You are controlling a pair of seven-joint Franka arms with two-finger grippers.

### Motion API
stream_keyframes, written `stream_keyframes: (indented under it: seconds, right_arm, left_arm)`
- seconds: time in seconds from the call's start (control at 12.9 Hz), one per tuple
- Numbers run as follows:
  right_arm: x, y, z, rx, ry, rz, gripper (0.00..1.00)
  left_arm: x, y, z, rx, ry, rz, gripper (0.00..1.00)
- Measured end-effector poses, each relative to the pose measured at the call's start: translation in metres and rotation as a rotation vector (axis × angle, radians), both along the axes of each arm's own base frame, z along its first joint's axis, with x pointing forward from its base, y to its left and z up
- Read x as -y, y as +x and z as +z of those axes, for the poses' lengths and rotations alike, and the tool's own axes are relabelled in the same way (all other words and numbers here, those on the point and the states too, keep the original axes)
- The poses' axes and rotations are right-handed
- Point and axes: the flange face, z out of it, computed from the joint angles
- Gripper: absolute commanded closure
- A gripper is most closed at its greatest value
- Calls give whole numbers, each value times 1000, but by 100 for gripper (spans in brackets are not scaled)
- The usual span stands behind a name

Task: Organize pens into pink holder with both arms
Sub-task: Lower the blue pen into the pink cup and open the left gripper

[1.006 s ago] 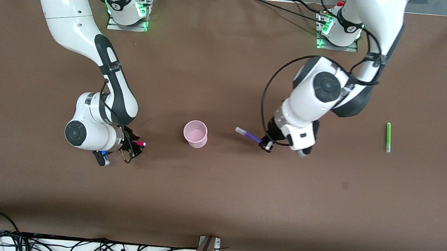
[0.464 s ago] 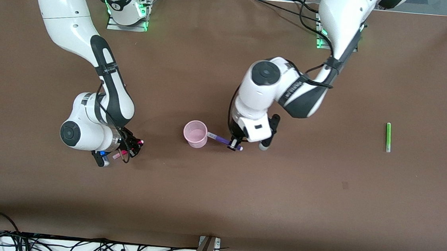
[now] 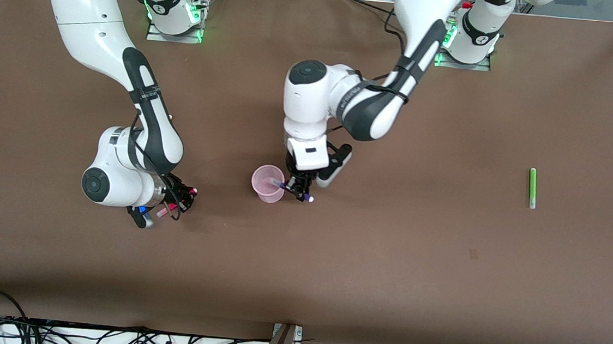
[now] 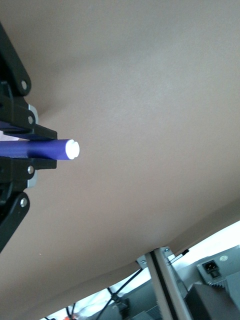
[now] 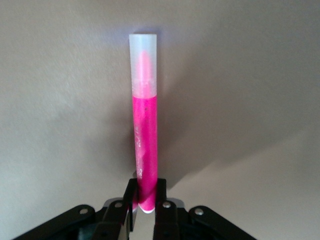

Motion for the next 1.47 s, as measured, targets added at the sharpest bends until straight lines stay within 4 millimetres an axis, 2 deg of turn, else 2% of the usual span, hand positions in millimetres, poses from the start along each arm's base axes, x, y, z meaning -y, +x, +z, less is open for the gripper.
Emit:
stream_keyframes:
  seconds: [0.15, 0.39, 0.62, 0.85, 1.01, 1.31, 1.47]
  right_arm:
    - [7, 0, 9, -17, 33, 46, 100]
    - [21, 1, 35, -42, 188, 42, 100]
    - [33, 2, 56, -69, 336, -6, 100]
    - [26, -1, 73, -108, 454, -45, 100]
    - [19, -3, 96, -127, 526, -46, 100]
    - [17, -15, 162, -167, 578, -19, 100]
    - [21, -15, 172, -159, 593, -27, 100]
  left_arm:
    - [18, -10, -9, 27, 25, -38, 100]
    - [37, -25, -24, 59, 75, -96, 100]
    - [41, -27, -33, 80, 107, -119, 100]
    - [48, -32, -35, 87, 108, -132, 100]
    - [55, -37, -37, 92, 110, -144, 100]
    - [58, -38, -35, 105, 114, -150, 98]
    - [56, -36, -38, 107, 123, -148, 98]
